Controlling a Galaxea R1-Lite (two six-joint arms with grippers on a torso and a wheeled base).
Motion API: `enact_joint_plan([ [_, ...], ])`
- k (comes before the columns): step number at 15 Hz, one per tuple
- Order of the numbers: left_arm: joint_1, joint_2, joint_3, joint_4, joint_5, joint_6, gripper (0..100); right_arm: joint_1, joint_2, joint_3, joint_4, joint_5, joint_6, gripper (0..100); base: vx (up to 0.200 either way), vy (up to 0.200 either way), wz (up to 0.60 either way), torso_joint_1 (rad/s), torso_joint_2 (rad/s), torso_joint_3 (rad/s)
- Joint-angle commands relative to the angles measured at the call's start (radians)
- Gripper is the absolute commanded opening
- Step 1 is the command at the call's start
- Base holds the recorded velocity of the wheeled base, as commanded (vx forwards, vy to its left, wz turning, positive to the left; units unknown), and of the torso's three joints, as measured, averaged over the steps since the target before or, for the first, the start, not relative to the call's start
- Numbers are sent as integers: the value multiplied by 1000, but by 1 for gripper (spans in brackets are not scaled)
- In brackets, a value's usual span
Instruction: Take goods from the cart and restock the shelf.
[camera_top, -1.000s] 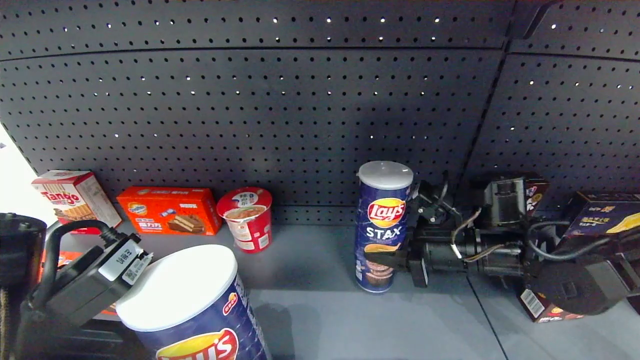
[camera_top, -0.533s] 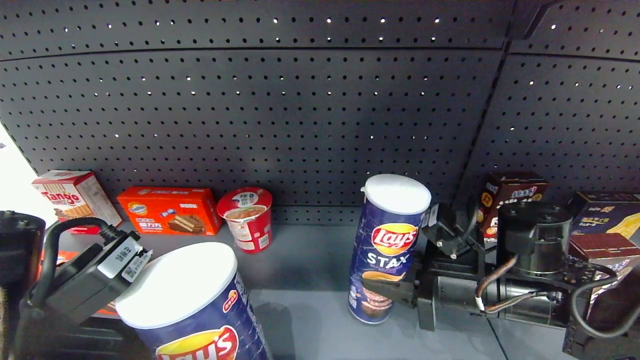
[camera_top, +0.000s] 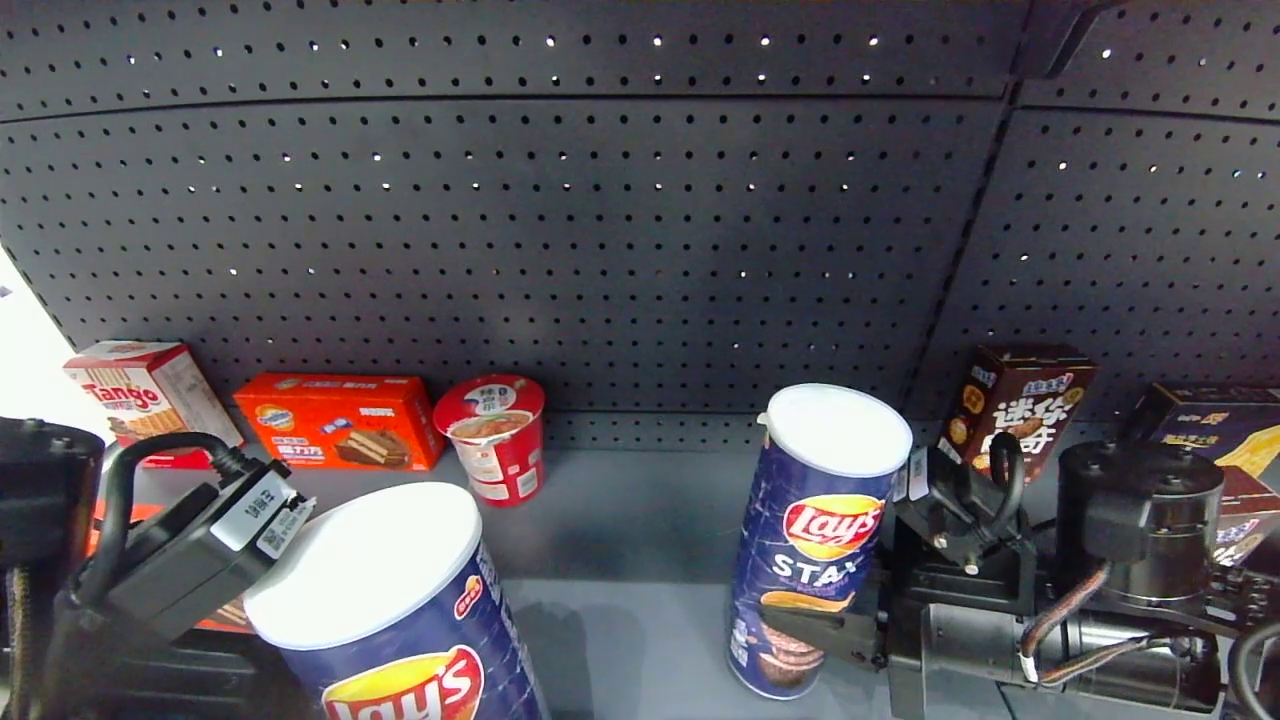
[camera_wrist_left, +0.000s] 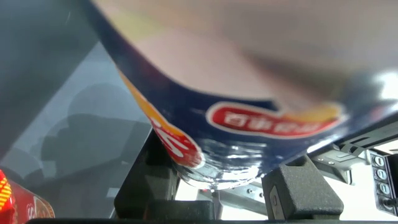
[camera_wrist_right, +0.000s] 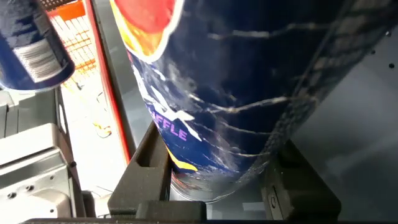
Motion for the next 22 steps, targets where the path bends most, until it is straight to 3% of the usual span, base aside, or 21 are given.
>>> enact_joint_plan([
  [1,-1,10,-5,0,0,0,0,0,-15,25,-3,1,-1,0,0,0,0,0,0,0],
  [18,0,48,-35,-3,3,-2,0,6,31,100,-89,4,-8,0,0,0,0,0,0,0],
  [19,0,48,-35,-3,2,-2,0,6,31,99,-88,2,-24,100,0,0,0,0,0,0],
  [22,0,48,-35,-1,3,-2,0,7,28,107,-88,1,-27,100,0,0,0,0,0,0],
])
